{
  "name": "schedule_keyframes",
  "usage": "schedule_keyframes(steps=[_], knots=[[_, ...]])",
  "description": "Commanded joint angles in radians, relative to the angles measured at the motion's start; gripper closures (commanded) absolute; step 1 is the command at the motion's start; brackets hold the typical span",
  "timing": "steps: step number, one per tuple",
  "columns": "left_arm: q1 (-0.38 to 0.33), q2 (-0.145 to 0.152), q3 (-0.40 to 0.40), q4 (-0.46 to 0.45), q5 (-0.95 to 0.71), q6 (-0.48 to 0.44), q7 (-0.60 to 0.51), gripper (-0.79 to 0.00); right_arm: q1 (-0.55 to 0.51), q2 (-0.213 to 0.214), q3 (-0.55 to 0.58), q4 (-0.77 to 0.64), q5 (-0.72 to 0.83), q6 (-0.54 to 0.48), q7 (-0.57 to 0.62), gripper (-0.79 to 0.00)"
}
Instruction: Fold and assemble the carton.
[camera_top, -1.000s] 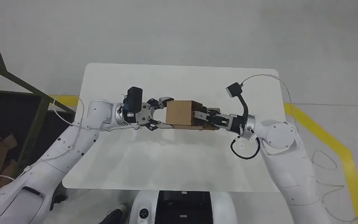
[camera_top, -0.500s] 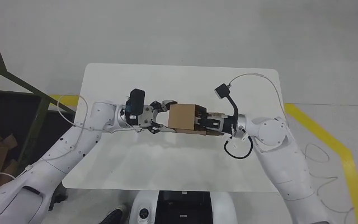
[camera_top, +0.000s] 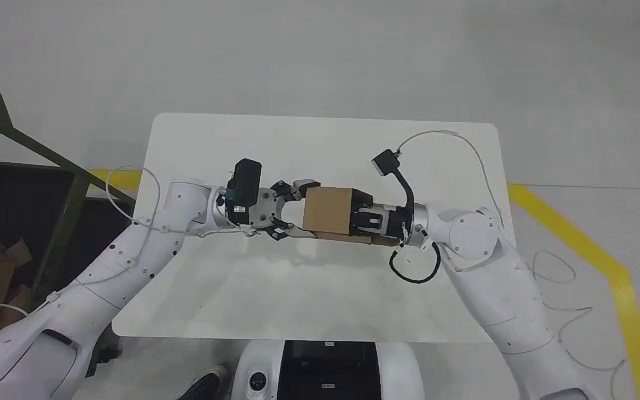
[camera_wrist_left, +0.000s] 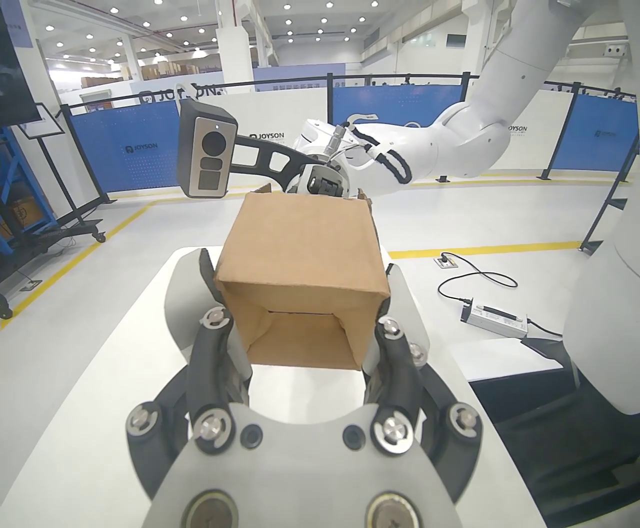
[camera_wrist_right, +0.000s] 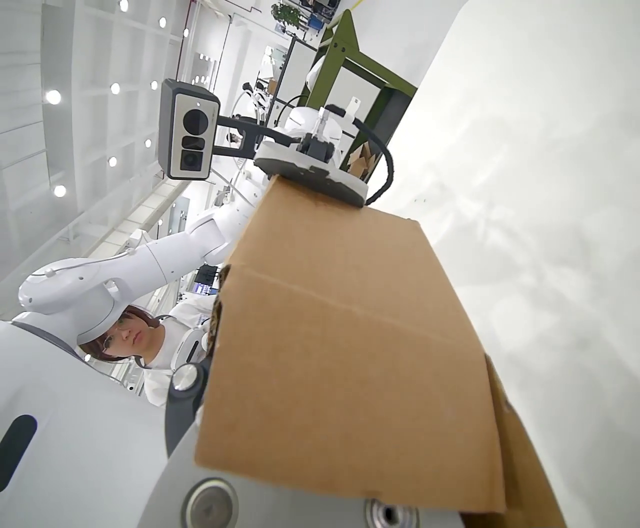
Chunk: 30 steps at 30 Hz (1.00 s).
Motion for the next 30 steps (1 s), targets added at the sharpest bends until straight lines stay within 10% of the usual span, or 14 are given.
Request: schedule_keyframes(steps=[1,30], knots=[[-0.001,0.000,0.003,0.002,-0.001,0.000,0.004,-0.299,0.007,-0.001,-0.011,0.001,-0.004,0.002,-0.004,0.000],[0.002,0.009,-0.019,0.023,0.010,0.000,0.028,-0.268,0.017,0.018,0.013,-0.003,-0.071,0.030,-0.031,0.000]])
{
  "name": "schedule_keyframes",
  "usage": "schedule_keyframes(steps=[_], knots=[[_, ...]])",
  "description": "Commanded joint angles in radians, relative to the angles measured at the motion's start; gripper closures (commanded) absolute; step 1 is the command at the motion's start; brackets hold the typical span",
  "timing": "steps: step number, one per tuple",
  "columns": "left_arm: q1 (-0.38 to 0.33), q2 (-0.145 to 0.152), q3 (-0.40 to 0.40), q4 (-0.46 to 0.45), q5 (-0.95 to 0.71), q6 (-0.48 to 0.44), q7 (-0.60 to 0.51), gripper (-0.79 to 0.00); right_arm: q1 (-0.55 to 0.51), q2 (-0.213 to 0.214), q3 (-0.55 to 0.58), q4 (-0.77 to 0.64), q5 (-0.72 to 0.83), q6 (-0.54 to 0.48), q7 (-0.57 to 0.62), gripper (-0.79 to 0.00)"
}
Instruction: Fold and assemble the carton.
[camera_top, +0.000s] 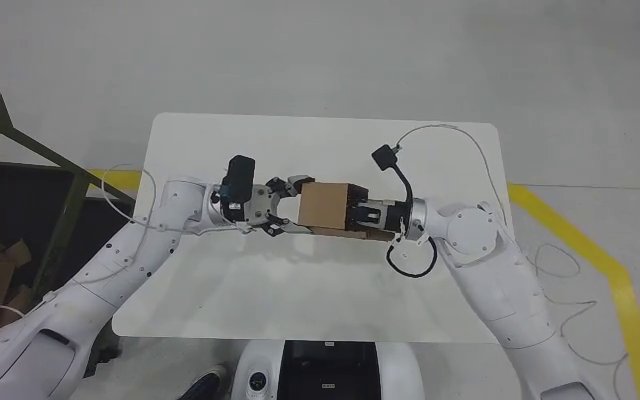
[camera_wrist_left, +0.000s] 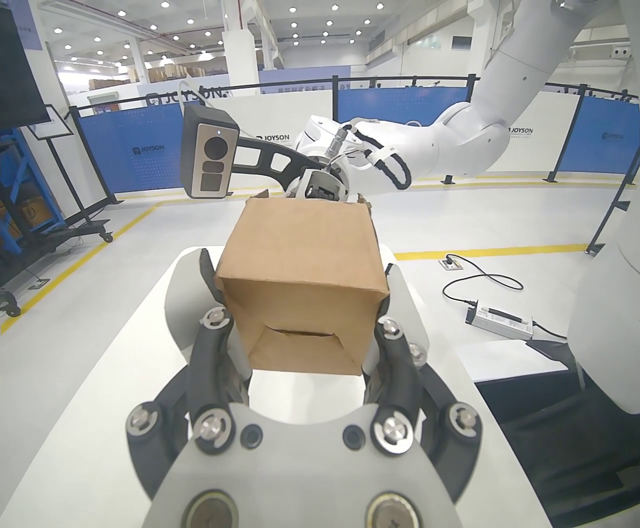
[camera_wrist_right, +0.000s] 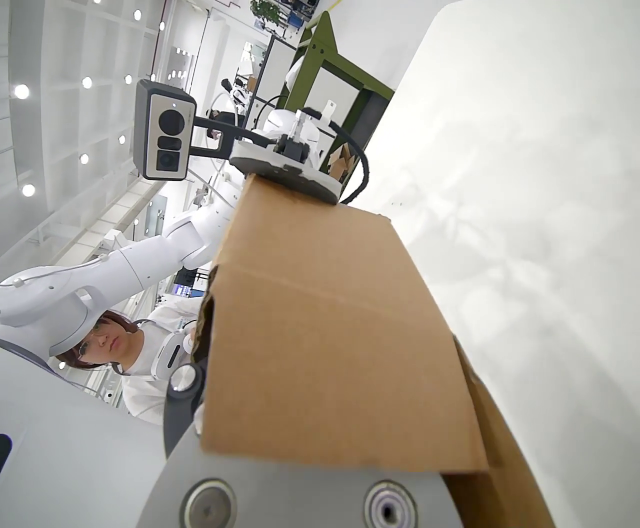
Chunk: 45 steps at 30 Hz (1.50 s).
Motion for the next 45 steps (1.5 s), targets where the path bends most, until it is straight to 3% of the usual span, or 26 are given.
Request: schedule_keyframes(steps=[1,17,27,45], knots=[[0.004,0.002,-0.007,0.006,0.000,0.000,0.002,-0.268,-0.012,0.006,0.023,-0.012,-0.007,0.006,-0.005,0.000],[0.043,0.022,-0.093,0.042,0.015,0.000,0.010,-0.274,-0.150,0.050,0.218,-0.147,-0.101,0.059,-0.092,0.000],[0.055,0.017,-0.119,0.037,0.013,0.000,-0.007,-0.286,-0.226,0.056,0.149,-0.298,-0.107,0.097,-0.043,0.000],[0.058,0.005,-0.142,0.048,0.013,0.000,-0.013,-0.265,-0.273,0.067,0.141,-0.345,-0.134,0.125,-0.087,0.000]])
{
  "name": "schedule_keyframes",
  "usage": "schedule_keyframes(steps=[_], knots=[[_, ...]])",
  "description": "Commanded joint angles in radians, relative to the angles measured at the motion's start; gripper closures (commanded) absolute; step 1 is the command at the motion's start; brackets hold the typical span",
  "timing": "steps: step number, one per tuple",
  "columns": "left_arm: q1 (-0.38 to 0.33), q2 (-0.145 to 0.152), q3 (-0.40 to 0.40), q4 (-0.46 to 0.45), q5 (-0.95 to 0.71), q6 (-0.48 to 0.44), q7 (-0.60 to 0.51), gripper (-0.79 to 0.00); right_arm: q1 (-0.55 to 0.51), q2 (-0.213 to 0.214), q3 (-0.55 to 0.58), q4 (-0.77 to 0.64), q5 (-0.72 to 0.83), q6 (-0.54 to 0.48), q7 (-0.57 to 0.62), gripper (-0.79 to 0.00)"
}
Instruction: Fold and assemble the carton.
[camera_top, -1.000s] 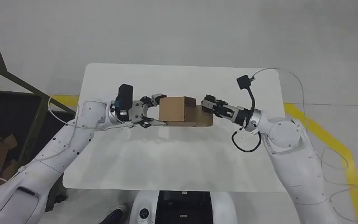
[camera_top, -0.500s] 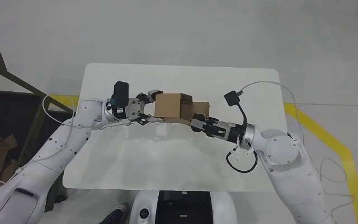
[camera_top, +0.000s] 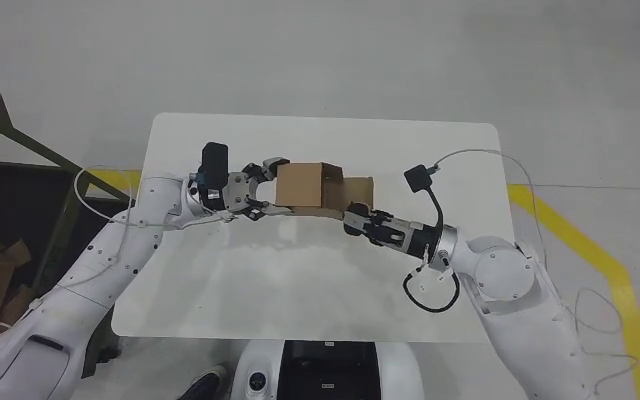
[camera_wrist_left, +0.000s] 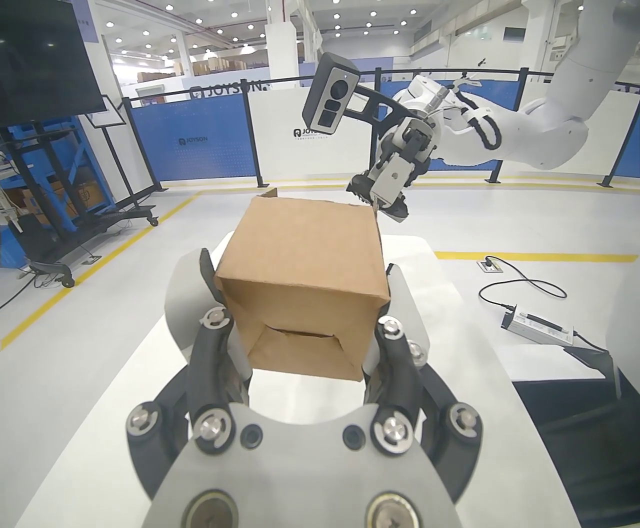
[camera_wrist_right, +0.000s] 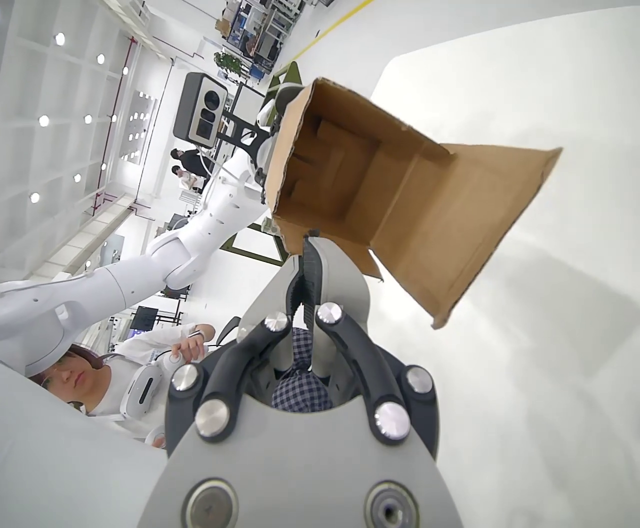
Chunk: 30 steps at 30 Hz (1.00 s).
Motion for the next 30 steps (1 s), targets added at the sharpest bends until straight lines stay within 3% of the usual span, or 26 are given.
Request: schedule_keyframes(steps=[1,9,30], knots=[[0.001,-0.002,-0.003,-0.002,0.000,0.000,-0.001,-0.262,-0.007,0.000,-0.013,-0.007,0.004,-0.001,0.001,0.000],[0.010,-0.007,-0.002,-0.029,0.002,0.000,-0.004,-0.256,0.018,-0.003,-0.057,0.024,-0.013,0.001,-0.022,0.000],[0.027,0.018,0.023,-0.076,0.006,0.000,0.004,-0.252,0.124,-0.005,-0.100,0.105,0.022,-0.012,-0.012,0.000]])
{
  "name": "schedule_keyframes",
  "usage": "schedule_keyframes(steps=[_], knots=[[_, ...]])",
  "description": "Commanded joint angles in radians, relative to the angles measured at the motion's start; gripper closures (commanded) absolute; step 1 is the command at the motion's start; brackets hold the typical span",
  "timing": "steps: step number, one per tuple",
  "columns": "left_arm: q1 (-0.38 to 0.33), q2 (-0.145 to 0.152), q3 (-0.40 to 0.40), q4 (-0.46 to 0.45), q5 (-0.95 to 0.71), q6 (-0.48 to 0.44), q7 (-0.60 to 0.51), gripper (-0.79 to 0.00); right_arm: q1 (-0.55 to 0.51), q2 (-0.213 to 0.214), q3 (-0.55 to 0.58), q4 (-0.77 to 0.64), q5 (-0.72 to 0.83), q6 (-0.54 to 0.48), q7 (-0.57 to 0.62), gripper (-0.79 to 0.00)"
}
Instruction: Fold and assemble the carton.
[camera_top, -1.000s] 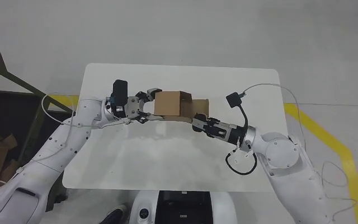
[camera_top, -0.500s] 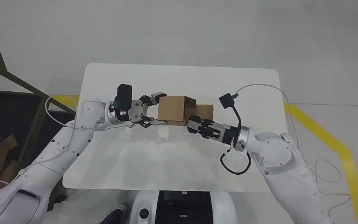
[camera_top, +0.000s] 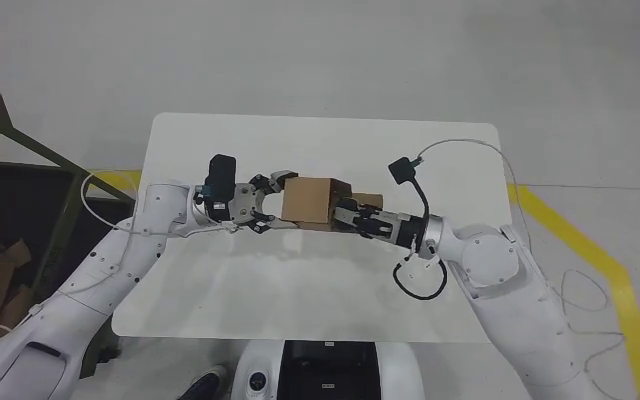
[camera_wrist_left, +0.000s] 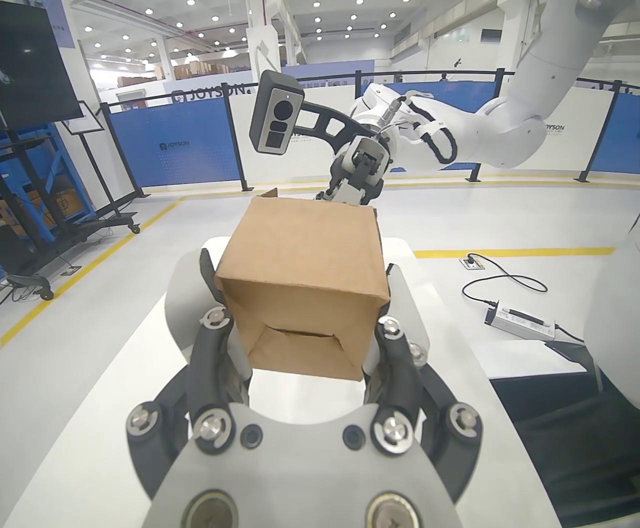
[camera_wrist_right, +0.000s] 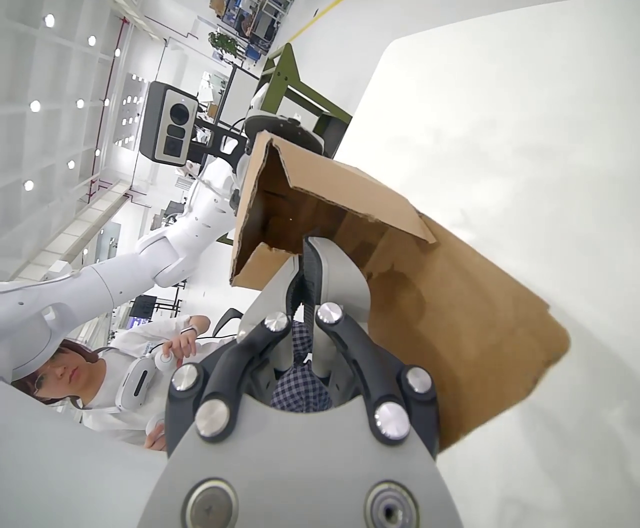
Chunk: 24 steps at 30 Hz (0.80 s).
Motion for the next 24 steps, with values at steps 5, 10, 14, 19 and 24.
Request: schedule_keyframes(steps=[5,10,14,19,24], knots=[[-0.009,0.001,0.014,-0.001,-0.012,0.000,-0.003,-0.256,0.019,-0.001,-0.008,0.021,0.001,-0.002,-0.018,0.000],[-0.015,0.004,0.016,0.011,-0.013,0.000,0.001,-0.252,0.006,0.011,0.067,0.023,-0.011,0.009,-0.025,0.000],[-0.014,0.007,0.015,0.012,-0.012,0.000,0.007,-0.256,-0.004,0.018,0.108,0.019,-0.029,0.020,-0.040,0.000],[-0.005,0.008,0.014,0.004,-0.012,0.000,0.006,-0.246,0.012,0.017,0.106,0.045,-0.043,0.024,-0.087,0.000],[0.001,0.010,0.012,-0.007,-0.012,0.000,0.004,-0.237,0.045,0.012,0.081,0.071,-0.044,0.018,-0.109,0.000]])
